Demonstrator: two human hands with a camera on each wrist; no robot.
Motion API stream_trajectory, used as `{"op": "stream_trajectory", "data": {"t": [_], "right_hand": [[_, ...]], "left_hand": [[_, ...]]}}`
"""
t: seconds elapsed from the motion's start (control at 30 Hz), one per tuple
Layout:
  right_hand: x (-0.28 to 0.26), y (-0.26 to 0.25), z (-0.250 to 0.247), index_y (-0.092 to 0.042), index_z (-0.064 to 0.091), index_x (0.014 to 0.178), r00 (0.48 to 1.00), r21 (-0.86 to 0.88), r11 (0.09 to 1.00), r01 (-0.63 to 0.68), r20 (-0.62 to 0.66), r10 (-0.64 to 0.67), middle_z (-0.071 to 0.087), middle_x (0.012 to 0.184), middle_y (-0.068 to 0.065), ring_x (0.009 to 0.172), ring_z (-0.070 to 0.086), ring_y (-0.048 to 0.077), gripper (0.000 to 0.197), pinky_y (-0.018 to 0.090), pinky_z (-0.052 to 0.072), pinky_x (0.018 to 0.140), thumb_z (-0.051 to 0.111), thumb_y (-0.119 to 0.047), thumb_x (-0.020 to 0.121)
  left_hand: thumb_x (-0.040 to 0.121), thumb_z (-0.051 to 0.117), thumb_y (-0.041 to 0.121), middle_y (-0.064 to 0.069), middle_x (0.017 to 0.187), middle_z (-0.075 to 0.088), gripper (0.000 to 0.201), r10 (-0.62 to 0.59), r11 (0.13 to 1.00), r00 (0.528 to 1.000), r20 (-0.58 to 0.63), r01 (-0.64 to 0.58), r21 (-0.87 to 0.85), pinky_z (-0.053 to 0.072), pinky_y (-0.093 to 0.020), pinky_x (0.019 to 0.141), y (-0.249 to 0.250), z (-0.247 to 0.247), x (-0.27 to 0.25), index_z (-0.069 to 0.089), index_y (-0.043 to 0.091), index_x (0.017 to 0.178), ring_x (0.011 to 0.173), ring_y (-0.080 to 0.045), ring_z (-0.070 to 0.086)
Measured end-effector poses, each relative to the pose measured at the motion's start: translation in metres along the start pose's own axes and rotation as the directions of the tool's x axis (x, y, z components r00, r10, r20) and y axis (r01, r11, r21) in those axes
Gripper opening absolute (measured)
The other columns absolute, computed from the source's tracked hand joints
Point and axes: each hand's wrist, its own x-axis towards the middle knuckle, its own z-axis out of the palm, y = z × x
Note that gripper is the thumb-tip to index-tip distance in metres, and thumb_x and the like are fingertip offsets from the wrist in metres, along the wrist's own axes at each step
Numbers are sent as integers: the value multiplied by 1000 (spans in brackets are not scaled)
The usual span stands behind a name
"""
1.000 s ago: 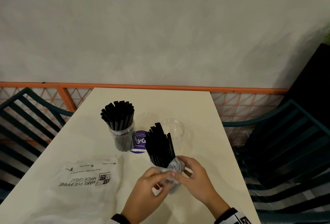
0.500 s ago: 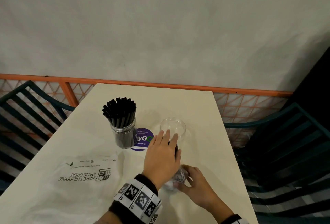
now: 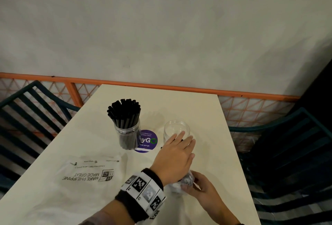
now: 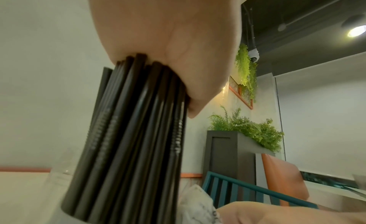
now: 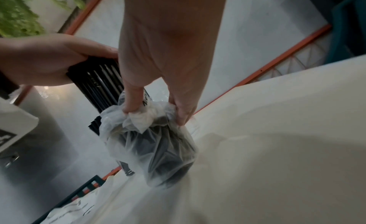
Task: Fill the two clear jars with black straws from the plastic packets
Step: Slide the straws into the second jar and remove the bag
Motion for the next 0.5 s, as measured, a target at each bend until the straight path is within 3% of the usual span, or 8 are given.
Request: {"op": "stream_trajectory", "data": {"t": [0.1, 0.13, 0.2, 0.23, 0.27, 0.37, 0.4, 0.5], "right_hand": [[0, 7, -5, -23, 61, 103, 997, 60, 998, 5, -74, -1, 66, 112, 4, 108, 61, 15, 84, 20, 52, 79, 85, -61, 32], [-1, 5, -8, -22, 60, 104, 994, 59, 998, 8, -113, -1, 65, 113, 3, 108, 59, 13, 83, 19, 53, 77, 86, -59, 35], [-1, -6, -19, -29, 59, 99, 976, 6, 998, 61, -209, -59, 60, 111, -1, 107, 56, 12, 51, 22, 51, 78, 87, -30, 56], [-1, -12, -27, -32, 58, 96, 957, -84, 992, 98, -265, -117, 58, 109, -2, 107, 55, 16, 45, 26, 50, 81, 84, -15, 62], [-1, -20, -37, -32, 58, 94, 926, -192, 971, 140, -321, -197, 56, 105, -4, 104, 55, 21, 45, 29, 48, 84, 83, -11, 63], [-8, -58, -58, -15, 61, 104, 817, -509, 841, 185, -396, -419, 51, 95, -4, 94, 48, 22, 52, 13, 38, 76, 84, -16, 58], [-8, -72, -64, -10, 62, 107, 782, -602, 780, 173, -397, -480, 49, 95, -1, 94, 43, 20, 56, 15, 36, 77, 85, -10, 57], [4, -107, -74, -5, 61, 110, 666, -821, 542, 177, -306, -680, 51, 96, 7, 93, 37, 17, 67, 36, 40, 80, 89, -6, 49]], "left_hand": [[97, 8, 35, 12, 121, 65, 58, 1, 1000, 1000, -7, -1, -7, 47, -31, 97, 5, -1, 4, 62, 23, 117, 119, -12, 56], [97, 3, 37, 11, 126, 62, 62, -5, 999, 1000, -25, 4, -48, 41, -31, 102, 6, -4, 5, 59, 23, 120, 124, -12, 52], [94, 6, 44, 7, 144, 44, 60, 3, 976, 995, -104, -26, -214, 15, -28, 115, 3, -13, 6, 46, 21, 133, 139, -14, 29], [95, 15, 44, 5, 149, 37, 53, 7, 945, 996, -93, -37, -326, 6, -25, 116, -2, -20, 7, 41, 22, 136, 142, -14, 20], [97, 26, 40, 5, 149, 35, 45, 5, 917, 993, -120, -52, -396, 7, -24, 116, -7, -24, 8, 41, 24, 136, 141, -13, 20], [92, 43, 31, 6, 140, 46, 39, -32, 870, 974, -224, -83, -486, 32, -27, 110, -24, -35, 14, 50, 24, 129, 129, -8, 41], [90, 44, 31, 7, 140, 45, 40, -49, 860, 972, -230, -75, -504, 34, -26, 108, -28, -37, 17, 49, 24, 130, 126, -7, 43], [85, 45, 41, 8, 148, 30, 59, -105, 825, 974, -203, -28, -565, 29, -26, 112, -39, -34, 32, 32, 23, 141, 134, -7, 33]]}}
